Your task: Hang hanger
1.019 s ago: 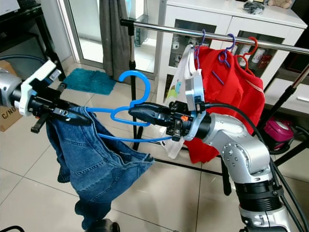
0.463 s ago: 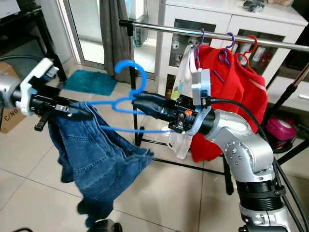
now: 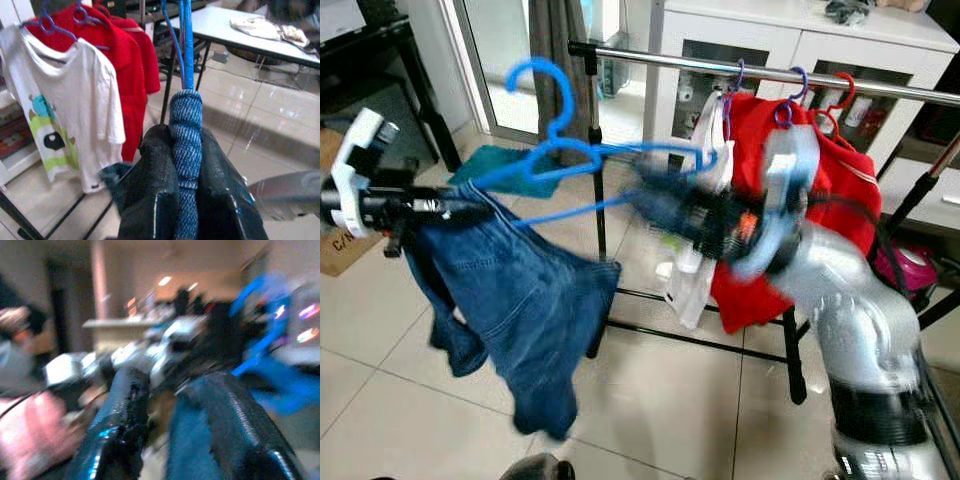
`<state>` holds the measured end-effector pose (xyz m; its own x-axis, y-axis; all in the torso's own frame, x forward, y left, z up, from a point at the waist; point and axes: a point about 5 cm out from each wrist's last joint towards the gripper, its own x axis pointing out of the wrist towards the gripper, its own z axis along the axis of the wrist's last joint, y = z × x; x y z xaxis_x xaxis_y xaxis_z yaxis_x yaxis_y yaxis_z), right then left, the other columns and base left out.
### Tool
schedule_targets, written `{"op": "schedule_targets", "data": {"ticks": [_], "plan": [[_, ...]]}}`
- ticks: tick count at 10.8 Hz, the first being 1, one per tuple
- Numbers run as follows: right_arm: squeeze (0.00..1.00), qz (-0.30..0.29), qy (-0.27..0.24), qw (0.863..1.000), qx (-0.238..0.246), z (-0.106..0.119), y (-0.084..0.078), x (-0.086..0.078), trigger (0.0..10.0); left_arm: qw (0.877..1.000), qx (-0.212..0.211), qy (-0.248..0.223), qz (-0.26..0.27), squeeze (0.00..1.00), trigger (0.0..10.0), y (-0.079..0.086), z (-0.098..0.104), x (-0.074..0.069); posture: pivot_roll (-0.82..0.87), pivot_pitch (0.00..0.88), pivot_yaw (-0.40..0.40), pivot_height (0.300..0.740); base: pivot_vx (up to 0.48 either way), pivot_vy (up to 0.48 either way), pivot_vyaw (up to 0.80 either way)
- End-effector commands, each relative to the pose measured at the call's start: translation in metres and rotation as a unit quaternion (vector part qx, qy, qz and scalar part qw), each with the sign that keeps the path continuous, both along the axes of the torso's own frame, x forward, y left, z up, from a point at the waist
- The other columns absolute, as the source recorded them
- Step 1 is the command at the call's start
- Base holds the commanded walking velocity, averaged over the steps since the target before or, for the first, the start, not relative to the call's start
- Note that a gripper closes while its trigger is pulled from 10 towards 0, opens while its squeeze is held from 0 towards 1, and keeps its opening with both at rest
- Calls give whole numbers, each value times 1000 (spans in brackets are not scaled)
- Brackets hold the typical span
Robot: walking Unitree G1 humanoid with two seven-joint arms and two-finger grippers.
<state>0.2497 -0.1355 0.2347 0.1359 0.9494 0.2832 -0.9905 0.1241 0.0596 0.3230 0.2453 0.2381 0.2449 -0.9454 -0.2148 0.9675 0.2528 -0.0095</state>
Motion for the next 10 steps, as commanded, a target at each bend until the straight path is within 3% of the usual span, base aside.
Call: {"op": "schedule_targets", "data": {"ticks": [1, 2, 5, 7, 10], "plan": [[1000, 35, 1, 999, -41, -8, 12, -8, 10000, 1000, -11, -26, -12, 0, 0, -4, 14, 0, 8, 0, 20, 740, 0, 0, 0], [1000, -3, -5, 996, -85, -27, 34, -1, 10000, 999, -23, -42, -25, 0, 0, -11, 24, 0, 10, 0, 20, 740, 0, 0, 0], [1000, -96, -54, 986, -125, -44, 68, 17, 10000, 995, -47, -70, -56, 0, 0, -26, 47, -2, 16, 0, 23, 740, 0, 0, 0], [0, -122, -62, 986, -93, -40, 79, 19, 10000, 994, -49, -70, -74, 0, 0, -31, 53, -7, 22, 0, 20, 740, 0, 0, 0], [0, -137, -82, 983, -92, -41, 84, 22, 10000, 993, -51, -67, -77, 0, 0, -30, 55, -9, 21, 0, 20, 740, 0, 0, 0]]}}
